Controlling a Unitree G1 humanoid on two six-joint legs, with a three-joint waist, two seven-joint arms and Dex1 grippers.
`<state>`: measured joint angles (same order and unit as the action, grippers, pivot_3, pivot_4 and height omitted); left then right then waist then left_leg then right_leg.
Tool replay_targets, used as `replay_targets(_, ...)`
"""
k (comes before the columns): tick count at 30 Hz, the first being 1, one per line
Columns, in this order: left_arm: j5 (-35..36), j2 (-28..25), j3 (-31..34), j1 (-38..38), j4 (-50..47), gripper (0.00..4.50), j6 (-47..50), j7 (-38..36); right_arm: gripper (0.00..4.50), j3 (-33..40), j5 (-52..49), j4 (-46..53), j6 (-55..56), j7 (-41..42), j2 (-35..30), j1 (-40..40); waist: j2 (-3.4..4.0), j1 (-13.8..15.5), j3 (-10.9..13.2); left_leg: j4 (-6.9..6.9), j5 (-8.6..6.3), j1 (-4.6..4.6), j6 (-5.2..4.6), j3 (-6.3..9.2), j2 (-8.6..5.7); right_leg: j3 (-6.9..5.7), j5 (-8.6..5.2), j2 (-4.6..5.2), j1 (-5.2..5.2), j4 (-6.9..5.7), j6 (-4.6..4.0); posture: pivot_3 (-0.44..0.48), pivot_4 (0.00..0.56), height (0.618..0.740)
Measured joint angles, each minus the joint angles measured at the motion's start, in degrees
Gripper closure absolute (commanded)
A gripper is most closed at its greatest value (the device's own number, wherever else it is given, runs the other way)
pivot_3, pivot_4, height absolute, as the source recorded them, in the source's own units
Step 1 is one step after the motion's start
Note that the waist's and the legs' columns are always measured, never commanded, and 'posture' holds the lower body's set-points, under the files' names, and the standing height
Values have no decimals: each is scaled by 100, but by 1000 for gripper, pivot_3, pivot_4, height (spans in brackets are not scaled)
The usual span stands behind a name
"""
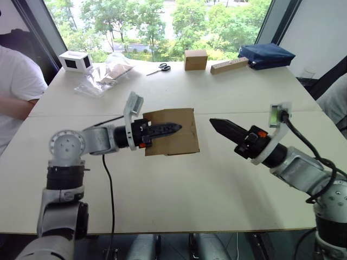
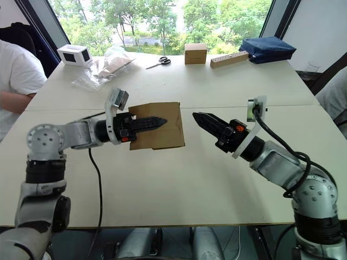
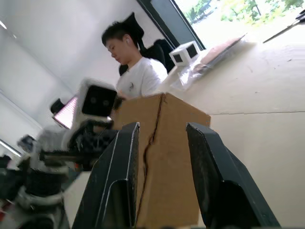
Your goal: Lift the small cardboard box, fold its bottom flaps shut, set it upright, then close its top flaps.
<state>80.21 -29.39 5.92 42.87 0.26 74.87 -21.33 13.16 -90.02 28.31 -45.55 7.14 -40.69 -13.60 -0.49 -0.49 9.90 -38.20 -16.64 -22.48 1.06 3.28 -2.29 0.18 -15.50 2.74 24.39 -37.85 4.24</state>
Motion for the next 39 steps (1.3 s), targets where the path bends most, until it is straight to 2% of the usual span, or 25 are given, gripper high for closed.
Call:
replay_targets(3, -1269, -587, -985, 1045, -31, 4500, -68, -506, 2927, 54, 607, 15, -142, 631, -575, 37, -4, 0, 2, 1, -3, 0, -5, -1, -1, 1, 0, -8, -7, 11, 0, 0, 150, 740)
replay_targets(5, -2051, -1082, -1906, 1614, -228, 4500, -279, -1401, 2927, -168, 1517, 83, -76, 1218, -1155, 163, -1, -12, 1, 10, -6, 1, -11, -5, -3, 1, -1, -14, -9, 25, 2, 0, 150, 740)
replay_targets(6, -2246, -1178, -2137, 1734, -296, 4500, -364, -1655, 2927, -240, 1778, 82, -51, 1362, -1270, 192, -1, -15, 2, 10, -8, 1, -14, -5, -2, 1, -1, -15, -11, 28, 2, 0, 150, 740)
replay_targets(7, -2935, -1379, -2889, 2047, -361, 4500, -832, -2357, 2927, -379, 2289, 54, 49, 1652, -1399, 227, -3, -20, 2, 12, -8, 0, -14, -7, 0, 1, -1, -15, -11, 37, 2, 0, 150, 740)
replay_targets(9, -4041, -1433, -4009, 2494, -311, 4500, -1634, -3293, 2927, -504, 2716, -103, 163, 1952, -1389, 184, 0, -11, 2, 12, -7, 1, -13, -12, 0, 4, -1, -13, -15, 41, 2, 0, 150, 740)
replay_targets(12, -5237, -1178, -5034, 2890, 151, 4500, -2531, -4214, 2927, -476, 2864, -241, 219, 2107, -1162, 17, -1, -8, 4, 10, -7, 0, -13, -11, 2, 7, -1, -8, -14, 40, 1, 0, 150, 740)
replay_targets(15, -6179, -809, -5691, 3264, 568, 3671, -3132, -4959, 2943, -432, 2987, -226, 227, 2184, -1016, 0, -2, 1, 6, 10, -11, -8, -21, -7, 3, 7, -1, -9, -12, 46, 1, 0, 150, 740)
replay_targets(20, -6785, -86, -5732, 3587, 935, 1718, -3428, -5440, 2943, -349, 3138, -107, 216, 2109, -752, 52, -3, 5, 7, -1, -16, -20, -29, -7, 2, 6, 0, -5, -8, 48, 4, 0, 150, 740)
replay_targets(23, -6786, 133, -5563, 3715, 964, 422, -2873, -5615, 2943, -308, 3139, 83, 188, 2018, -676, 215, -2, -20, 9, -1, -16, -17, -29, -6, 3, 6, -1, -7, -7, 40, 5, 0, 150, 740)
replay_targets(24, -6740, 159, -5471, 3756, 936, 148, -2640, -5645, 2943, -305, 3139, 116, 169, 1994, -639, 242, -2, -28, 10, -1, -16, -17, -30, -5, 4, 6, -1, -9, -6, 39, 5, 0, 150, 740)
replay_targets(25, -6693, 151, -5370, 3813, 858, 60, -2426, -5712, 2943, -294, 3138, 154, 148, 1965, -621, 273, 1, -32, 13, -1, -16, -16, -30, -5, 5, 6, -1, -10, -5, 38, 5, 0, 150, 740)
replay_targets(28, -6455, 3, -4891, 4080, 679, 60, -1910, -5945, 2943, -225, 3134, 214, 84, 1883, -558, 310, 2, -32, 13, -1, -16, -14, -30, -4, 6, 6, -1, -13, -5, 36, 5, 0, 150, 740)
replay_targets(30, -6299, -282, -4401, 4177, 653, 60, -1749, -6048, 2943, -159, 3129, 294, 64, 1856, -543, 372, 5, -38, 13, 0, -16, -10, -30, -5, 7, 6, -1, -13, -5, 35, 5, 0, 150, 740)
replay_targets(31, -6233, -392, -4187, 4176, 682, 294, -1693, -6082, 2943, -132, 3130, 299, 49, 1855, -542, 381, 5, -41, 13, 1, -16, -9, -30, -5, 7, 6, -1, -14, -5, 33, 5, 0, 150, 740)
replay_targets(34, -5993, -821, -3446, 3913, 657, 1173, -1547, -6055, 2943, -84, 3164, 296, 41, 1864, -542, 388, 7, -34, 12, -1, -16, -3, -29, -5, 7, 6, -2, -12, -6, 23, 5, 0, 150, 740)
replay_targets(38, -5675, -1142, -2625, 2943, 441, 3084, -1165, -5691, 2943, -114, 3459, 217, 121, 1954, -532, 334, 6, -20, 12, -5, -16, -4, -29, -6, 5, 8, -2, -6, -6, 17, 6, 0, 150, 740)
replay_targets(39, -5583, -1219, -2394, 2608, 373, 3516, -1063, -5548, 3186, -125, 3597, 134, 166, 1979, -531, 306, 4, -25, 13, -6, -16, -4, -28, -5, 6, 8, -2, -6, -6, 17, 6, 0, 150, 740)
